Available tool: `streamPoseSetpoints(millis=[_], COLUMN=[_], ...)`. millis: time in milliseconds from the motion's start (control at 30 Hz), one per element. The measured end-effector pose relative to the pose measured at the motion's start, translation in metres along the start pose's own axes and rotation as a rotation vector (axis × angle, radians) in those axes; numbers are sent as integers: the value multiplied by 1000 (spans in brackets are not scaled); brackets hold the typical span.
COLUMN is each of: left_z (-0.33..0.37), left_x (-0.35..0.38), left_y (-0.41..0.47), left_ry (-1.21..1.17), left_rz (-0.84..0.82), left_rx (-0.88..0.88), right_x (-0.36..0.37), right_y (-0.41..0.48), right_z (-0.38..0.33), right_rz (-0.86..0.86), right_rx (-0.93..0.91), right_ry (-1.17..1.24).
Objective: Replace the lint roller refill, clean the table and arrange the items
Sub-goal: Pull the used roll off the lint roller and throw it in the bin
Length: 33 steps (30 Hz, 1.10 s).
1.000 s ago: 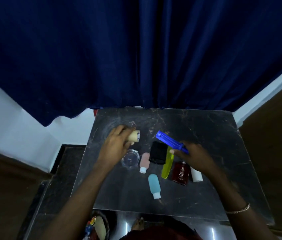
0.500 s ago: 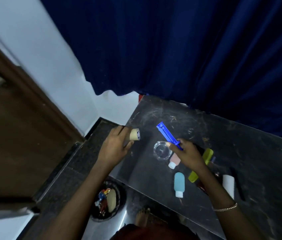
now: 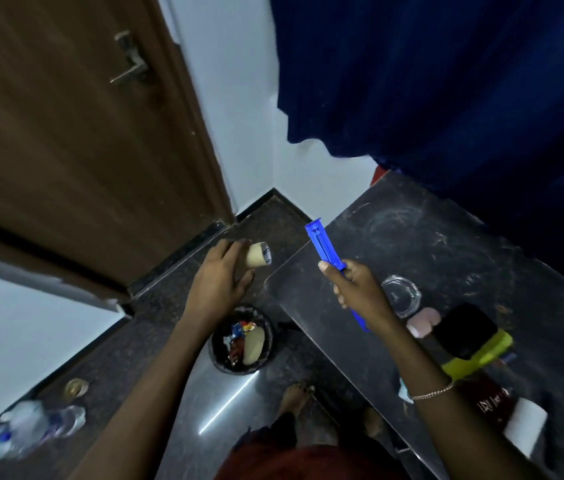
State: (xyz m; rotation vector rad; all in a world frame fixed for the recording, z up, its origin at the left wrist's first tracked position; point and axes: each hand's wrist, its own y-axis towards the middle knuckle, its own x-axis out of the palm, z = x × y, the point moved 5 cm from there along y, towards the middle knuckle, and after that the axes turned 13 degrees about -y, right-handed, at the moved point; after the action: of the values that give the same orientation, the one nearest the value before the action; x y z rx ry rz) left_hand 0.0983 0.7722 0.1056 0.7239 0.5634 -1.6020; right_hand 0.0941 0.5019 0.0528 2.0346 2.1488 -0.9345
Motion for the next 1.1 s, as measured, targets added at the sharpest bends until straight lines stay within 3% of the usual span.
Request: streamPoseSetpoints(millis=[333,633,1100], left_z=[-113,-217,-361], left_x=[-12,53,206], left_y=[-67,-107,-106], left_ry=[-126,-312,-277], left_rz=[126,108,-74], left_rx=[-311,-673,-815], right_x=[132,231,311], right_y=[17,35,119], right_z=[-14,41,181], right_rz=[-235,-369,-308], right_rx=[70,181,255], right_ry=[46,-2,-239])
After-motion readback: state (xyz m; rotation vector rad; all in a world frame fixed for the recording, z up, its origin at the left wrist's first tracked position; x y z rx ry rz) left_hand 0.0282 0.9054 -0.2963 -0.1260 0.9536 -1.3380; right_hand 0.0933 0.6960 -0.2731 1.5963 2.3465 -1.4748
